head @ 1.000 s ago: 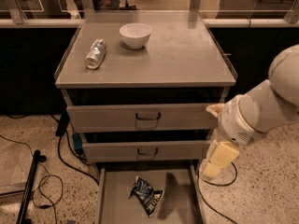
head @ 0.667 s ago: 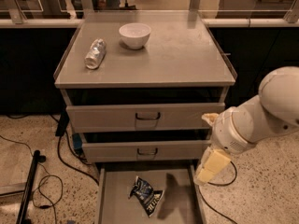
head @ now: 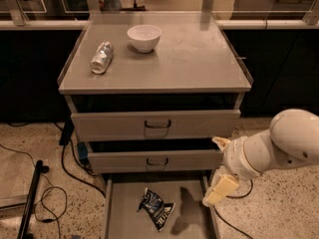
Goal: Pick blue chip bag from bottom drawer and place on counter
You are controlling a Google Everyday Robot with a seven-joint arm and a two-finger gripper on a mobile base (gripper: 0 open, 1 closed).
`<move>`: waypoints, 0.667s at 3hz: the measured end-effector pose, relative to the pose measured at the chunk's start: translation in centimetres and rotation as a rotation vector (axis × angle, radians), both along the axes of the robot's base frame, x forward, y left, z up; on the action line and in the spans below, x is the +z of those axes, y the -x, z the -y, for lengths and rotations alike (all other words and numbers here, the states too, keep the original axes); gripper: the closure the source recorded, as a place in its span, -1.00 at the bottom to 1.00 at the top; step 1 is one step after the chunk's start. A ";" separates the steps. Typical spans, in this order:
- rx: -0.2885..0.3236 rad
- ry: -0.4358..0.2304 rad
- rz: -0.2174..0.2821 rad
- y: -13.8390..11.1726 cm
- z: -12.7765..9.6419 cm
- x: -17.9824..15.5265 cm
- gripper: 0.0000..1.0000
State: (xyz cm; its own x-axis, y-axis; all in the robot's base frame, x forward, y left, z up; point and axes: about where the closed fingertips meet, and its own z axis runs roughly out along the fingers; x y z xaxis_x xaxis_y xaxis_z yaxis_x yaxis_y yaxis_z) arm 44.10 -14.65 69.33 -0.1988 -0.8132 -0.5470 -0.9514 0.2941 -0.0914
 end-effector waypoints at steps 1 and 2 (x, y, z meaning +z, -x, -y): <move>0.006 -0.025 -0.023 -0.1 0.6 -3.4 -1.00; 0.011 -0.020 -0.090 -0.4 0.6 -7.2 -1.00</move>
Offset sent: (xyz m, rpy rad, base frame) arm 0.0113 -0.0080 -0.1110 0.0086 0.1653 0.0068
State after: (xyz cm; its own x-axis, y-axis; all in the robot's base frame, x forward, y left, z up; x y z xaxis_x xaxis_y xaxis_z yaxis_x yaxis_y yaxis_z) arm 44.55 -15.28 62.16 -0.2388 -0.8048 -0.5433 -0.9587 0.2846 -0.0001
